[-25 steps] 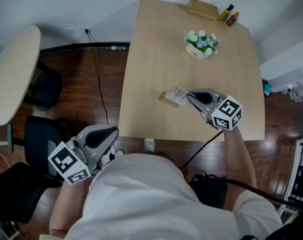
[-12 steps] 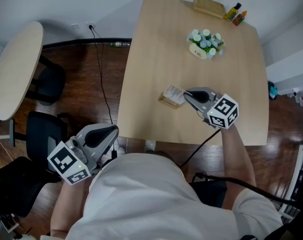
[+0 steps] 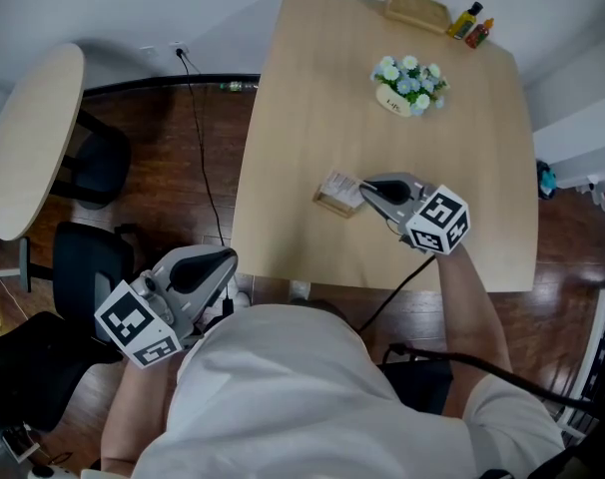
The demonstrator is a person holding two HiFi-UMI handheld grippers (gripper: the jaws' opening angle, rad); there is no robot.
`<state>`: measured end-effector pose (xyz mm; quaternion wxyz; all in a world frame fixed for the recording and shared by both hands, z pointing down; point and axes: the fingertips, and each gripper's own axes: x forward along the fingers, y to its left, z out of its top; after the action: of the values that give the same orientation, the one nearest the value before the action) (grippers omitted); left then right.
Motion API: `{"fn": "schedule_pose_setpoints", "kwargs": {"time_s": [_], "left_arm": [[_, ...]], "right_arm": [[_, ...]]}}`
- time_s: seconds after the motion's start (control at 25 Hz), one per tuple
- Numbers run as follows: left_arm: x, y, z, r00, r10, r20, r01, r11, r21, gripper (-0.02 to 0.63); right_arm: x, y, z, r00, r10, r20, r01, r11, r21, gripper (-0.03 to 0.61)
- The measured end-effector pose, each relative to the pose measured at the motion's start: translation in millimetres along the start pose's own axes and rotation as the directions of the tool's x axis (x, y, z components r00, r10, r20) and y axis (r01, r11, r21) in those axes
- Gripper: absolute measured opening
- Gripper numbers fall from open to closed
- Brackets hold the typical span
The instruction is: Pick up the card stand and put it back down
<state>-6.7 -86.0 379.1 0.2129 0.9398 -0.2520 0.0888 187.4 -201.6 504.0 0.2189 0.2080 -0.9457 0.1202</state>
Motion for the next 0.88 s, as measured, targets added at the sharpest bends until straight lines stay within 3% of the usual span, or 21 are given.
{"fn": "schedule_pose_setpoints", "kwargs": {"time_s": [0.88], "left_arm": [[1.7, 12.0, 3.6, 0.999, 0.034, -0.013, -0.035, 0.999, -0.009, -0.008]], "right_arm": [[25.8, -2.9, -42.2, 0.999, 0.032, -0.044, -0.032, 0.999, 0.001, 0.02]]}}
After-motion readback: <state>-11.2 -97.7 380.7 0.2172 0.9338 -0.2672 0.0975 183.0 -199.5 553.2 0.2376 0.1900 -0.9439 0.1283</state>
